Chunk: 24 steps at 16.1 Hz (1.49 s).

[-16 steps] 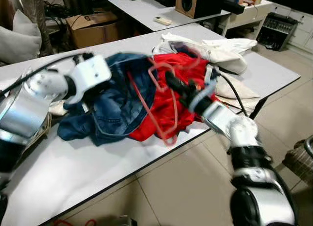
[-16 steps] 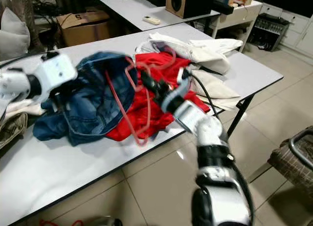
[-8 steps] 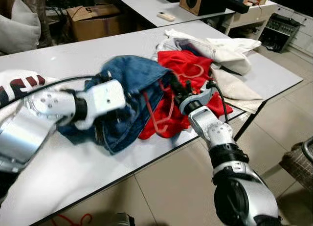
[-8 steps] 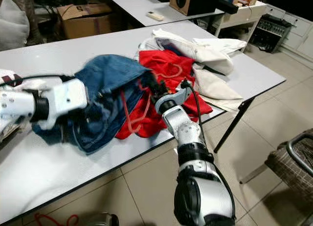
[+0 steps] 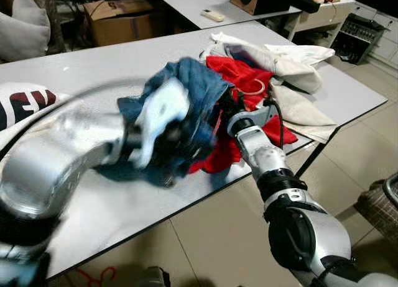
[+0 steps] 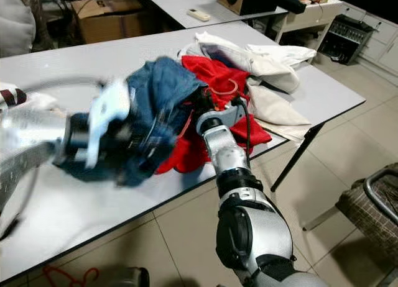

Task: Hang hanger

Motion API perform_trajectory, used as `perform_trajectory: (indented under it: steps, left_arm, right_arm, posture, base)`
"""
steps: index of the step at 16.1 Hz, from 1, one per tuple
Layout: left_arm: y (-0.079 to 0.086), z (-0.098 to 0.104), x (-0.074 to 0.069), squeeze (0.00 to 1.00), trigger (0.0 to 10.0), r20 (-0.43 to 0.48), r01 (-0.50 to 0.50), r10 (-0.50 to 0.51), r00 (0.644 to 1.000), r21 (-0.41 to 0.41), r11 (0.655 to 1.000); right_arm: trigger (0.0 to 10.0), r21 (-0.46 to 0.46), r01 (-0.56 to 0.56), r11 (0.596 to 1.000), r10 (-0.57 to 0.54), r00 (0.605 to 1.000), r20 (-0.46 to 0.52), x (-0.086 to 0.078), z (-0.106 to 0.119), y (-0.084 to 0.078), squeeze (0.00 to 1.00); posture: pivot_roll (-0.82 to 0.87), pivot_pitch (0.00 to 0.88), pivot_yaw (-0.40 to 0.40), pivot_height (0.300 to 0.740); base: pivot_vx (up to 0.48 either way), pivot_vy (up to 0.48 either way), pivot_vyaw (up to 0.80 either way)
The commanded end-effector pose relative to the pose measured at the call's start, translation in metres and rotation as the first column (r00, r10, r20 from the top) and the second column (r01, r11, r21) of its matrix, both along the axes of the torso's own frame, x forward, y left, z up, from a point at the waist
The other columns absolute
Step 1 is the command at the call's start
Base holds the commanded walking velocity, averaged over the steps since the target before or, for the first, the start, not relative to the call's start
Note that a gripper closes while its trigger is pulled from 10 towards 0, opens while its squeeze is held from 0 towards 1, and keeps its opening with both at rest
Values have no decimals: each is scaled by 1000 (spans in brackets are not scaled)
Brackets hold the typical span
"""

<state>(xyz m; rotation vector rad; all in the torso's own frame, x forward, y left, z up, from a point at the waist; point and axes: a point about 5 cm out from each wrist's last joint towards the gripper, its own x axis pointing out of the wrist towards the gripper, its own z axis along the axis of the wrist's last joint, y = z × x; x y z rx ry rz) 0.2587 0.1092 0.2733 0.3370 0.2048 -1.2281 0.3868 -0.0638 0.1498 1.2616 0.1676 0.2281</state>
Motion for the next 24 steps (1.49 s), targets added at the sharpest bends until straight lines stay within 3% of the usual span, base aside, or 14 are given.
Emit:
perform_trajectory:
  steps: [1, 2, 5, 6, 7, 8, 10, 12, 15, 18, 20, 22, 23, 24]
  left_arm:
    - [-4, 14, -2, 0, 0, 11, 30, -30, 999, -56, 998]
    - [-5, 30, 1, 0, 0, -4, 18, -19, 1000, -125, 992]
    - [-6, 42, 7, 0, 0, -32, -29, 23, 999, -202, 979]
    - [-5, 46, 13, 0, 0, -31, -75, 70, 997, -224, 972]
    - [-3, 46, 20, 0, 0, -20, -134, 132, 991, -213, 968]
    - [-1, 45, 24, 0, 0, -19, -171, 171, 985, -200, 965]
    - [1, 42, 27, 0, 0, -24, -206, 206, 978, -186, 961]
    - [1, 46, 35, 0, 0, -16, -241, 244, 970, -215, 946]
    - [17, 69, 57, 0, 0, 27, -352, 381, 924, -324, 878]
    - [12, 83, 51, 0, 0, -1, -271, 294, 956, -386, 882]
    - [13, 87, 51, 0, 0, 8, -267, 295, 956, -399, 877]
    - [22, 108, 57, 0, 0, -9, -282, 319, 948, -494, 823]
    - [23, 113, 56, 0, 0, -21, -267, 298, 954, -508, 819]
    - [21, 113, 52, 0, 0, -33, -253, 272, 962, -484, 838]
  right_arm:
    - [10000, 20, -132, 991, 131, 991, 16, -17, 16, 75, 0]
    - [10000, -82, -140, 987, 141, 990, 10, -20, 11, 80, 0]
    - [10000, -104, -194, 975, 192, 981, -30, -23, 7, 88, 0]
    - [10000, -15, -348, 938, 347, 937, -28, -30, 12, 103, 0]
    - [10000, 191, -426, 884, 432, 902, 14, -34, 25, 109, 0]
    - [10000, 292, -406, 866, 414, 909, 35, -31, 32, 102, 0]
    - [10000, 123, -438, 891, 431, 899, 79, -28, 37, 88, 0]
    - [10000, -40, -473, 880, 474, 873, 117, -25, 42, 59, 0]
    - [10000, -190, -550, 813, 572, 815, 89, -35, 36, 43, 0]
    - [10000, -147, -550, 822, 558, 829, 20, -40, 20, 41, 0]
    - [10000, -125, -545, 829, 549, 836, -1, -41, 16, 38, 0]
    - [10000, -227, -534, 814, 531, 843, -80, -46, -1, 24, 0]
    - [10000, -269, -502, 822, 500, 862, -82, -44, -4, 18, 0]
    - [10000, -264, -429, 864, 432, 901, -47, -36, 0, 10, 0]
  posture:
    - [204, 87, -75, 740]
    - [203, 82, -75, 740]
    - [199, 64, -66, 740]
    - [195, 55, -63, 740]
    - [187, 46, -58, 740]
    - [177, 39, -55, 740]
    - [153, 25, -43, 740]
    - [111, 0, -21, 740]
    - [77, 0, -4, 740]
    - [54, 0, 6, 740]
    - [48, 0, 10, 740]
    - [34, 0, 14, 740]
    - [32, 0, 15, 740]
    - [32, 0, 15, 740]
  base:
    - [0, 0, 0]
    - [0, 0, 0]
    - [0, 0, 0]
    - [0, 0, 0]
    - [0, 0, 0]
    - [0, 0, 0]
    - [0, 0, 0]
    - [0, 0, 0]
    - [0, 0, 0]
    - [0, 0, 0]
    - [0, 0, 0]
    - [0, 0, 0]
    - [0, 0, 0]
    - [0, 0, 0]
